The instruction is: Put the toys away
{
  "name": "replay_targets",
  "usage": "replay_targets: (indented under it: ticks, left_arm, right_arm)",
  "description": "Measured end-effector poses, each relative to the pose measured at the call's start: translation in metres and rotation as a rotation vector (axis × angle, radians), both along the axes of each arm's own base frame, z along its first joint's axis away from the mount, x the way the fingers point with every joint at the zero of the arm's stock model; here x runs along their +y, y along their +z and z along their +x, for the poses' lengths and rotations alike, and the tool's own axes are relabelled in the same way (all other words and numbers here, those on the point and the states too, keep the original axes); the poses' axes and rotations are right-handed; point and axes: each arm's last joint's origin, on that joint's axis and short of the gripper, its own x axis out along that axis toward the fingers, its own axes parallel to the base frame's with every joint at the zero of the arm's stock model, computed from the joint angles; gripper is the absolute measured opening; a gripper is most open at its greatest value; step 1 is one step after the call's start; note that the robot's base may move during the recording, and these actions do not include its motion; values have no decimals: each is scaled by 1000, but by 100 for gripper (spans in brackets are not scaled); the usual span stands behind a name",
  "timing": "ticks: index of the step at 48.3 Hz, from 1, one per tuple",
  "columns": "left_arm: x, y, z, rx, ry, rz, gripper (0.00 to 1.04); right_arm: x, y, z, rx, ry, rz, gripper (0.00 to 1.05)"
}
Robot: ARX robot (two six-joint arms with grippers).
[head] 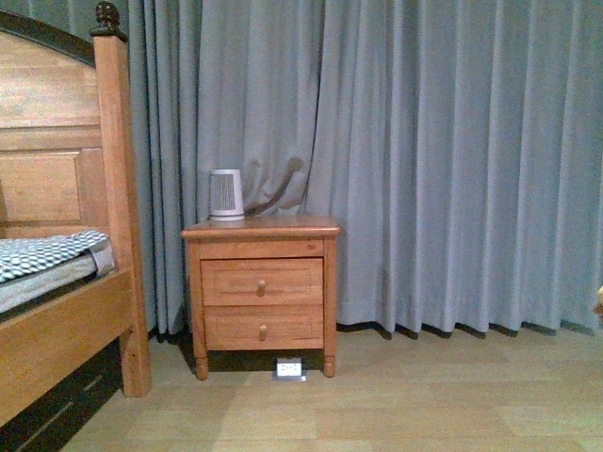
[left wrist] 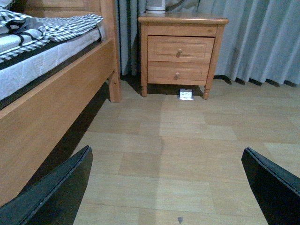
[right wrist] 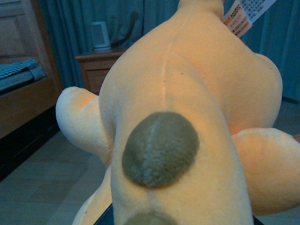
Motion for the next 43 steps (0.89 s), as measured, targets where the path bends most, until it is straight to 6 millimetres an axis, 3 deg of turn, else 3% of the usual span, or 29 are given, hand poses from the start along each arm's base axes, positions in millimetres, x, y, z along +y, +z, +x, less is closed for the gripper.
replay_targets:
  ticks: [43]
  left_arm:
    - [0, 0, 0, -1, 1, 0, 99]
  right_arm:
    - [0, 0, 0, 0, -1, 0, 20]
